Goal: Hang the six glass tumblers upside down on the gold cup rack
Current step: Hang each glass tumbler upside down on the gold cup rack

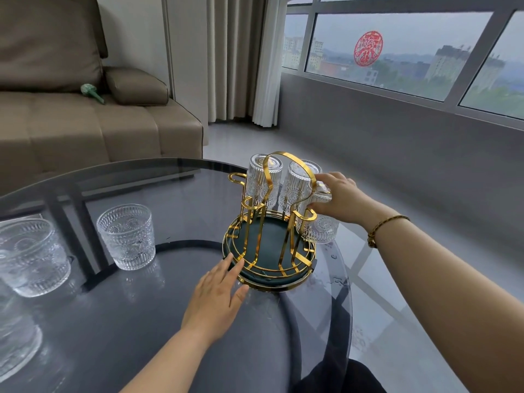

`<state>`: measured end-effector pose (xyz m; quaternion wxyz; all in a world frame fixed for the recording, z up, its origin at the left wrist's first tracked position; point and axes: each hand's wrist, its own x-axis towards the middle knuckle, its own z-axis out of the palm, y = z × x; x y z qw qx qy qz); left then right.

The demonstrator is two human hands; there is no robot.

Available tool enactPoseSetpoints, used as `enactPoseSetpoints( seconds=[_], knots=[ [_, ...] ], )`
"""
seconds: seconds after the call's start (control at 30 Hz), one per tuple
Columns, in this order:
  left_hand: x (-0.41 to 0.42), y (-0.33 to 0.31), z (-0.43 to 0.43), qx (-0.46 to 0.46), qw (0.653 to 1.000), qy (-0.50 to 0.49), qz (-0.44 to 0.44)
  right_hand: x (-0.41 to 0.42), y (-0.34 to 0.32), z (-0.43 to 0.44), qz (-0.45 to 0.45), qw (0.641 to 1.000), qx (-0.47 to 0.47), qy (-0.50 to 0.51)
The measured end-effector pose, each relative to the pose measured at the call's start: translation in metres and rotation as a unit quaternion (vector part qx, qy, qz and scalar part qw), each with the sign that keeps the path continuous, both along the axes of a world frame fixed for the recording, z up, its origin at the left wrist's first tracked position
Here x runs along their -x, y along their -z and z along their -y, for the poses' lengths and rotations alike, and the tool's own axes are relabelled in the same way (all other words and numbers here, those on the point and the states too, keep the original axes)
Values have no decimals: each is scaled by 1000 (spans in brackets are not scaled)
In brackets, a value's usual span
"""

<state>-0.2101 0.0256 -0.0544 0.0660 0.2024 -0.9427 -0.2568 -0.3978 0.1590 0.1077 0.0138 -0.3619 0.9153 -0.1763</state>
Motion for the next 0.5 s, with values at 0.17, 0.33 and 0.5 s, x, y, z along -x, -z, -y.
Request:
enactPoseSetpoints(
  seconds=[0.17, 0.33, 0.5],
  knots=[
    [-1, -1, -1, 3, 1000, -5, -6, -2, 2, -1, -4, 1000, 2, 3],
    [-2, -7, -2, -14, 999, -14, -27, -10, -4, -8, -32, 997, 61, 23],
    [-15, -15, -7, -29, 992, -44, -113, -34, -11, -24, -126, 964, 231, 49]
  ],
)
